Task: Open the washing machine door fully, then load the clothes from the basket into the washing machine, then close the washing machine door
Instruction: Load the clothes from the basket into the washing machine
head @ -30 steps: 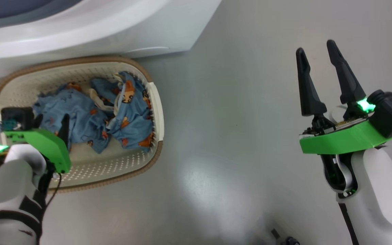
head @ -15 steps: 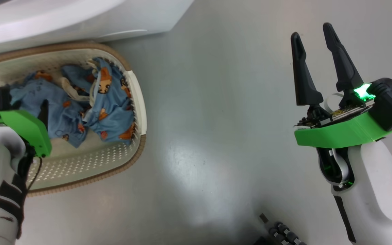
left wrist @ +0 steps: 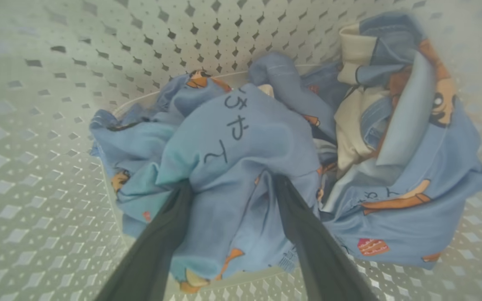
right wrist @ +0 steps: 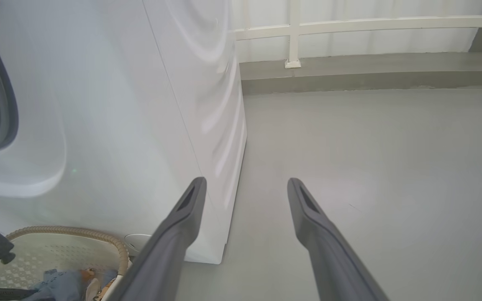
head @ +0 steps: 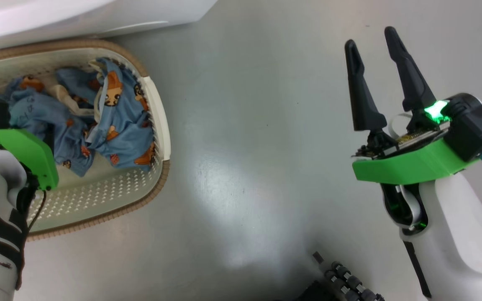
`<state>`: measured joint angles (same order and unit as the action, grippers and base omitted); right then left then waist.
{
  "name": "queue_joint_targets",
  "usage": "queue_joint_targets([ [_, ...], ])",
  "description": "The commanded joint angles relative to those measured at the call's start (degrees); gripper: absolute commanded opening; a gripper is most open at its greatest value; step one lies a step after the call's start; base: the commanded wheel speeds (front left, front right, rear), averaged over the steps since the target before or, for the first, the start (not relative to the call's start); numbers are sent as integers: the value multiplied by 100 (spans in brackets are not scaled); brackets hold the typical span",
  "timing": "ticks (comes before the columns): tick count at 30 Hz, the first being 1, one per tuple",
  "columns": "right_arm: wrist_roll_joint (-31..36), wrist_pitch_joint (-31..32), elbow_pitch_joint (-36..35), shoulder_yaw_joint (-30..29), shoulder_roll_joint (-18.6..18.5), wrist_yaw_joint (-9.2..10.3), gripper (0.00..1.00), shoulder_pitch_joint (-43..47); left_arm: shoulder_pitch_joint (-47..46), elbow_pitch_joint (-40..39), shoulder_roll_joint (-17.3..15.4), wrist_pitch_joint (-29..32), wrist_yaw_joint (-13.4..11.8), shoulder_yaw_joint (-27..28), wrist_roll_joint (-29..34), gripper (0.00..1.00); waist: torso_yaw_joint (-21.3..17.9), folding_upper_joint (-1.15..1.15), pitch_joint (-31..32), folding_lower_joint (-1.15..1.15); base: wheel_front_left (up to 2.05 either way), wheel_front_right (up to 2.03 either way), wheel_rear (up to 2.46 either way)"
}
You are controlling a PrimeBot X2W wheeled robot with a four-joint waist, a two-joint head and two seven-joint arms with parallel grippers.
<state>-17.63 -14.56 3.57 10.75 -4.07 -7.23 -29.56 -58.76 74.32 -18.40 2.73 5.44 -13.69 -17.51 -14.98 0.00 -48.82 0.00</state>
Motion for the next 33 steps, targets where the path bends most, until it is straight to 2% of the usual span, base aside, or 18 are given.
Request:
queue_joint_targets([
  [1,53,-44,-158,85,9,-25,100,39,96,-37,-209,22,9,47,19,100,-12,0,-17,0,0,0,0],
  [4,59,-44,-180,119,-2,-25,100,4,96,-37,-225,101,29,5,13,100,-27,0,-53,0,0,0,0],
  [5,62,-44,-190,127,-6,-25,100,-6,95,-37,-227,120,34,-6,8,93,-31,0,-60,0,0,0,0],
  [7,69,-44,-213,141,-13,-25,100,-21,91,-37,-228,155,50,-38,6,42,-37,0,-76,0,0,0,0],
  [9,74,-44,-225,144,-21,-25,100,-29,79,-37,-228,165,62,-64,1,5,-34,0,-81,0,0,0,0],
  [10,75,-44,-227,142,-25,-25,100,-32,75,-37,-222,167,70,-70,-11,0,-30,0,-81,0,0,0,0],
  [16,108,-44,-208,107,-30,-25,100,0,127,-37,-138,-13,109,-54,-133,0,56,0,58,0,0,0,0],
  [20,101,-44,-174,51,-32,-25,100,31,211,-37,-37,-381,128,80,-333,0,162,0,280,0,0,0,0],
  [33,43,-44,60,-59,-178,-25,100,432,913,-129,423,-1563,201,247,-939,0,602,0,1485,0,0,0,0],
])
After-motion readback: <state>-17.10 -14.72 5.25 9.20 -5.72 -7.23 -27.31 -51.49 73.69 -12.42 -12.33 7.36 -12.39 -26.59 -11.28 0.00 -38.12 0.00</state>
